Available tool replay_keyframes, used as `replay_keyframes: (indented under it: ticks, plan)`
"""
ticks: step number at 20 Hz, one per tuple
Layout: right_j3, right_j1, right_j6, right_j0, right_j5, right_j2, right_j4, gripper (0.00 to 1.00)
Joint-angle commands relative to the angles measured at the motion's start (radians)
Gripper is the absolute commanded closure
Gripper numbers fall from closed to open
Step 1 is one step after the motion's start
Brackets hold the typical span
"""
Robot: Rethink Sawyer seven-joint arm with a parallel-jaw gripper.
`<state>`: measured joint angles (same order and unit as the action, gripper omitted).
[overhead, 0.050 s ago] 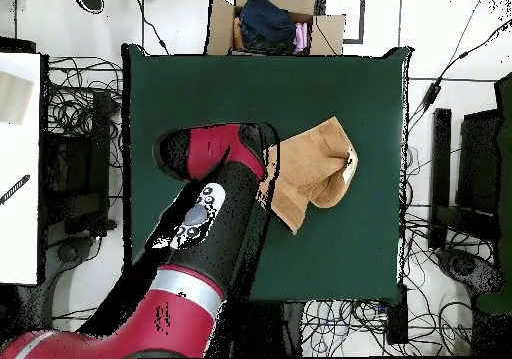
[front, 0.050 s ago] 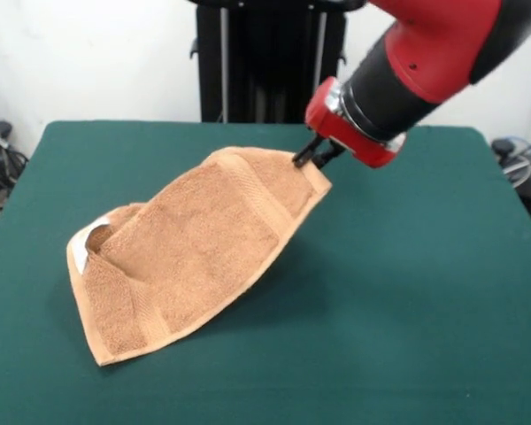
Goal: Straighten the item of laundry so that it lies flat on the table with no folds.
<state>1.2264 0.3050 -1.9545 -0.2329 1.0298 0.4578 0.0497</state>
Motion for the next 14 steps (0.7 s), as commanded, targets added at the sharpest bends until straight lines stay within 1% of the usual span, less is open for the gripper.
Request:
replay_keyframes:
  ticks: [1,7,14]
  plan:
    - [-0.074,-0.077,-0.33,-0.012,0.1,-0.014,-0.061,1.0]
    - [-0.143,-0.122,-0.321,0.013,0.137,-0.025,-0.072,1.0]
    - [-0.195,-0.153,-0.326,0.018,0.159,-0.023,-0.076,1.0]
